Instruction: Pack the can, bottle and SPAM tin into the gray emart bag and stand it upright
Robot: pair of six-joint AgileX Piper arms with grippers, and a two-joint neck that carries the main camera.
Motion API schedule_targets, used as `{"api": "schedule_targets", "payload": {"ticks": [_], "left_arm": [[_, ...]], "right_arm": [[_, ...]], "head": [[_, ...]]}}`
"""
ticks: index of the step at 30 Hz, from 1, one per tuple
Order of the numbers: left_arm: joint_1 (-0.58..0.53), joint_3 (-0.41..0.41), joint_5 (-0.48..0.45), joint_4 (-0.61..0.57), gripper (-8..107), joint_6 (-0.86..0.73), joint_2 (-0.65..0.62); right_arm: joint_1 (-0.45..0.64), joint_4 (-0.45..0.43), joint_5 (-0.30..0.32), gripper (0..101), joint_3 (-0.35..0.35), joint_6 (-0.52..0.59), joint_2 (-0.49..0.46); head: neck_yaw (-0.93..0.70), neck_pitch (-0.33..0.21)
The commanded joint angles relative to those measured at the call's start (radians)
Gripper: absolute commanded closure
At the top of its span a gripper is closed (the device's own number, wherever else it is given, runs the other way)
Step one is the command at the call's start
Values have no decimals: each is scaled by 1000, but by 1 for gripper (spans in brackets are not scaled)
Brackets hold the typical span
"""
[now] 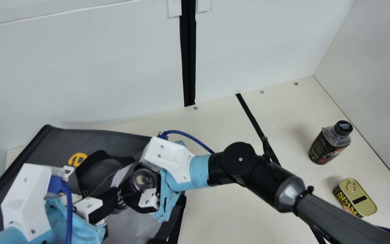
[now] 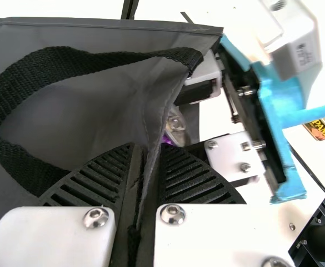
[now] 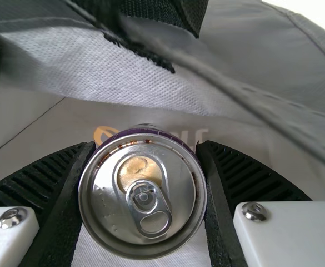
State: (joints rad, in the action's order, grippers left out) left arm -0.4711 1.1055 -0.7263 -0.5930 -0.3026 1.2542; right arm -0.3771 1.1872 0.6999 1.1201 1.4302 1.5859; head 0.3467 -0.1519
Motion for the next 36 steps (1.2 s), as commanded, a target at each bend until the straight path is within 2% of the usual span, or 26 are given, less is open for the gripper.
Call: {"api": "schedule_targets", "payload": {"ticks": [1,7,21,36], "left_arm": [[0,0,0,0,107,0,0],[0,0,0,0,107,0,0],[0,0,0,0,107,0,0],[0,0,0,0,107,0,0]], "right_arm": [[-6,4,4,101,10,10,19],[-25,13,1,101,37,32,69],[-44,14,1,55,61,49,114],[-35,-18,10,6,40,35,85]], "head": [[2,-23],[2,-23],[2,-23],[2,-23]]}}
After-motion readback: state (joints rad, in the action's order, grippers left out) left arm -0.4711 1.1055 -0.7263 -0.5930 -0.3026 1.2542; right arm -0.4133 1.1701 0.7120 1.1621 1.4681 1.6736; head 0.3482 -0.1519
